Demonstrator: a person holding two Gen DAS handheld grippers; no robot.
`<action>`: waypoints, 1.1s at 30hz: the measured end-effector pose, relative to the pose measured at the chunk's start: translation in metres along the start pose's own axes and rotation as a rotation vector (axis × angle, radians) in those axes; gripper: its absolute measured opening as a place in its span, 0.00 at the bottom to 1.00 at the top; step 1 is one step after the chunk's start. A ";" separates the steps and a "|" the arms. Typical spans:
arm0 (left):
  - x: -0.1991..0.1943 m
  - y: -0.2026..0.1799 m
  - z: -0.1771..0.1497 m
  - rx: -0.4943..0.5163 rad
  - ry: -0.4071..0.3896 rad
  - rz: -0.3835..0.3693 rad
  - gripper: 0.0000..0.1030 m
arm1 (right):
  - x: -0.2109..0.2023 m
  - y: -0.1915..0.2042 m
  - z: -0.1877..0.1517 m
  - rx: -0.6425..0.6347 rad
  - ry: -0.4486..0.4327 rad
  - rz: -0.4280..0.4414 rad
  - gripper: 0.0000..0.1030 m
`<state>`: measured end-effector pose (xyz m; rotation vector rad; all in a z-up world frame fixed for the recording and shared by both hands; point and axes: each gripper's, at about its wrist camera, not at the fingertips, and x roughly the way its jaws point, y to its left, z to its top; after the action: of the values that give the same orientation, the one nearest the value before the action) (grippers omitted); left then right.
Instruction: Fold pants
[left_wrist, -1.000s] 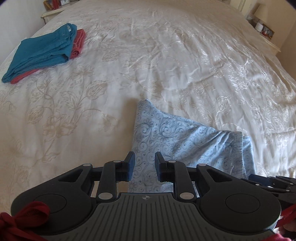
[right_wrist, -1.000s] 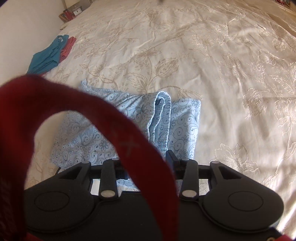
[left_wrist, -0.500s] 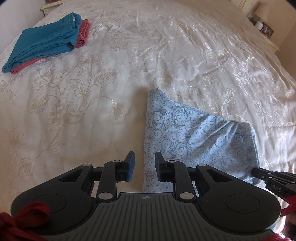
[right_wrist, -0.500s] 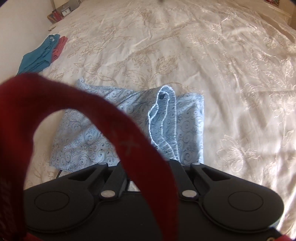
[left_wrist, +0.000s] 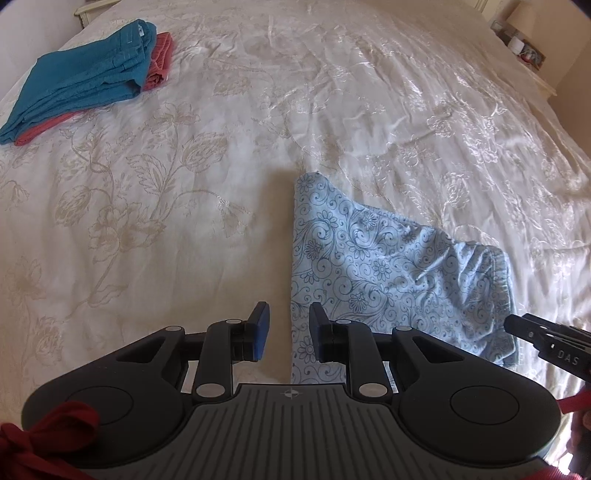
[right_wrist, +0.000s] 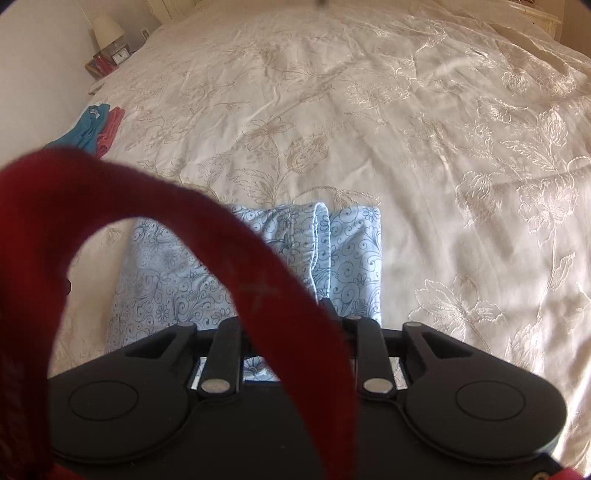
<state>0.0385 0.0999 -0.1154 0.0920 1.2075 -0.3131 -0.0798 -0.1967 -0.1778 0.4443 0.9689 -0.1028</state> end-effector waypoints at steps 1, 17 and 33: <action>0.001 0.000 0.000 -0.001 0.002 0.000 0.21 | 0.003 0.000 0.001 -0.006 0.006 -0.002 0.50; 0.016 -0.006 0.007 -0.003 0.046 0.009 0.21 | 0.047 -0.030 0.002 0.137 0.144 0.129 0.46; 0.025 -0.015 0.008 0.040 0.067 0.002 0.21 | 0.031 -0.035 0.001 0.106 0.163 -0.050 0.39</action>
<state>0.0496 0.0786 -0.1344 0.1396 1.2672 -0.3346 -0.0714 -0.2249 -0.2135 0.5324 1.1384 -0.1652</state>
